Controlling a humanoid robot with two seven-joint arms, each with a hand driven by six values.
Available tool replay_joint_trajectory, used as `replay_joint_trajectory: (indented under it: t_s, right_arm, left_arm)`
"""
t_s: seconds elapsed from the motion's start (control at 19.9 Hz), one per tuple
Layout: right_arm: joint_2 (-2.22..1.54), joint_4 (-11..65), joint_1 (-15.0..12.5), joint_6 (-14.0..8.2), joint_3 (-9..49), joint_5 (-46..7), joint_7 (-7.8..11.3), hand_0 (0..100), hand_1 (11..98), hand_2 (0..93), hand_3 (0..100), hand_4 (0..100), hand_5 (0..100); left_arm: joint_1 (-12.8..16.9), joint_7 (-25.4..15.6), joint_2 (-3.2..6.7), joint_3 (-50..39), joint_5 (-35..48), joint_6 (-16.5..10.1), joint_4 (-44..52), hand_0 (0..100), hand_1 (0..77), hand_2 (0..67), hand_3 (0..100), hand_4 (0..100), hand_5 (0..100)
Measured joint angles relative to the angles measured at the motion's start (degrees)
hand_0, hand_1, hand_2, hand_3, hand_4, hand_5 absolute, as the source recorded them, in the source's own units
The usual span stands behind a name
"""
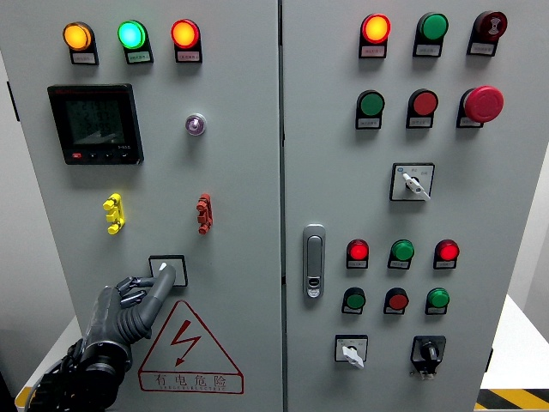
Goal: Turn on light switch 1
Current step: 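Twist the rotary switch knob with the left hand fingers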
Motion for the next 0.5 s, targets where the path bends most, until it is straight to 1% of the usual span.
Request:
replay_joint_trajectory:
  t_s: [0.4,0.5]
  right_arm:
    - [0.05,0.0,0.0,0.0,0.0,0.0,0.00,0,19.8,0.0,20,19,10]
    - [0.05,0.0,0.0,0.0,0.0,0.0,0.00,0,19.7,0.0,20,19,10]
  left_arm:
    - [0.0,0.0,0.00,-0.1,0.0,0.0,0.0,33,55.3,52.5,100,100,100]
    - [0.0,0.0,-0.01,-0.1,0.0,0.0,0.0,36,55.4,52.5,100,100,100]
